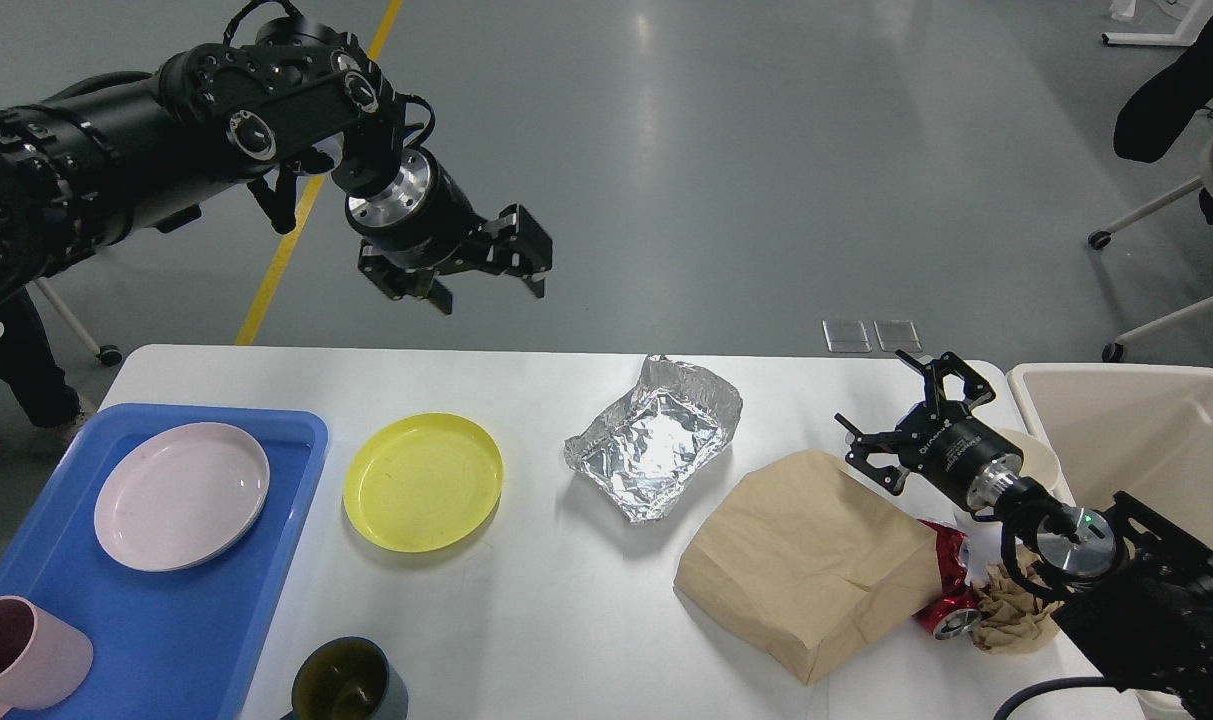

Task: Tidy desktop
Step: 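Lower the left gripper toward the dark green cup near the tray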

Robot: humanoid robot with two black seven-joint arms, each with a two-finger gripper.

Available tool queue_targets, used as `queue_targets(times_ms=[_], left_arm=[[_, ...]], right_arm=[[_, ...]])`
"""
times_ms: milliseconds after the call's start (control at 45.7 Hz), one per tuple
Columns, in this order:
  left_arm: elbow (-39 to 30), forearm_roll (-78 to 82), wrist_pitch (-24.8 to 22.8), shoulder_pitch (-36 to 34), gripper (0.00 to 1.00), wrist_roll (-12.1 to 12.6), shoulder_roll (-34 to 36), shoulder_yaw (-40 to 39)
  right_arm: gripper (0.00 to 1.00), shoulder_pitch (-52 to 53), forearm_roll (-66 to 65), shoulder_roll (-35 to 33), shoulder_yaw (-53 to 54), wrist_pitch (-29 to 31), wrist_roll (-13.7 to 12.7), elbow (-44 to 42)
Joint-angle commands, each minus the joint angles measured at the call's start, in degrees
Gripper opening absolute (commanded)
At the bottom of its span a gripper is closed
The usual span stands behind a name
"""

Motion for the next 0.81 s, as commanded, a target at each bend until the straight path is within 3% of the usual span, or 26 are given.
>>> queue_targets(times_ms=[0,131,591,788], left_arm=[[-9.44,-0.09,-1.00,-4.45,0.97,0.31,-0.01,8.68],[-16.14,-0.09,-3.97,-7.35,0.97,0.66,-0.89,12.11],[-9.64,-0.09,-3.97,-9.46,0.97,0.92,4.21,12.38],[-21.40,-0.01,-3.97,-14.64,0.97,1.10,2.98,13.26]], right_arm=[[1.00,-0.01,0.01,0.00,0.00,0.00,0.01,0.00],[1.00,-0.01,0.01,0.00,0.00,0.00,0.01,0.00],[1.00,-0.01,0.01,0.00,0.00,0.00,0.01,0.00],[1.00,-0.01,0.01,0.00,0.00,0.00,0.01,0.00]])
